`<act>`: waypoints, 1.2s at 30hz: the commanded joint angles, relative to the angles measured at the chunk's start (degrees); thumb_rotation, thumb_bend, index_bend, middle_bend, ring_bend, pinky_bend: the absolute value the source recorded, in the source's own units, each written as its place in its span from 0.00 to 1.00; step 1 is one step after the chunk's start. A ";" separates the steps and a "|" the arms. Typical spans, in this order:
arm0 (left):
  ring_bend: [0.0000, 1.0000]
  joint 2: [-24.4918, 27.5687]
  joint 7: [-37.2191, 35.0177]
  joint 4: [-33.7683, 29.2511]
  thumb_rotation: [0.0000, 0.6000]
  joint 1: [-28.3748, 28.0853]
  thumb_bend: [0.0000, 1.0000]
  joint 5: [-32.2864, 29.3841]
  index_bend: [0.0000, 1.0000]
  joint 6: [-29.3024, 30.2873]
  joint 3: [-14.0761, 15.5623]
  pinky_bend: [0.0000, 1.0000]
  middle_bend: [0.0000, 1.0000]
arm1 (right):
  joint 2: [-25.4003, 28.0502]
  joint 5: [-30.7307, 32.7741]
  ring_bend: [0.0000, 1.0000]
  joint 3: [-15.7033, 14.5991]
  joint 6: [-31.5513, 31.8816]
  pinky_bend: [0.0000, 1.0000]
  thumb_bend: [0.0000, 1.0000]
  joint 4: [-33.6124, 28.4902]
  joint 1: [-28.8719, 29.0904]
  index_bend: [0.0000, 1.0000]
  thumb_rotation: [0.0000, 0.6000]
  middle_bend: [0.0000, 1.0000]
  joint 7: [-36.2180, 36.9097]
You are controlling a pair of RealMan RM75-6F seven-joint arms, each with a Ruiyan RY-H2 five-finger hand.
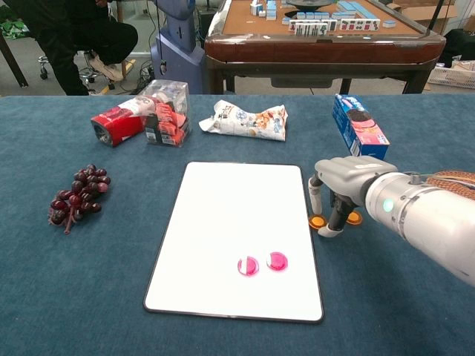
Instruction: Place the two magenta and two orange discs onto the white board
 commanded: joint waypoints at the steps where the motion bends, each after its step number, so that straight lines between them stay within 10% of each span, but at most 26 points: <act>1: 0.40 -0.05 0.11 0.01 1.00 -0.04 0.03 0.02 0.35 -0.07 0.03 0.54 0.47 | 0.67 -0.74 1.00 0.00 0.54 1.00 0.23 -1.20 -0.13 0.52 1.00 1.00 0.31; 27: 0.40 0.41 -1.06 -0.05 1.00 0.16 0.03 -0.31 0.35 0.20 -0.26 0.54 0.47 | -5.28 -1.90 1.00 4.31 0.85 1.00 0.23 2.48 5.56 0.52 1.00 1.00 -1.33; 36: 0.40 0.73 -1.84 -0.08 1.00 0.29 0.03 -0.26 0.35 0.34 -0.33 0.54 0.47 | -7.33 -3.71 1.00 4.73 -0.53 1.00 0.06 6.15 6.14 0.42 1.00 1.00 0.98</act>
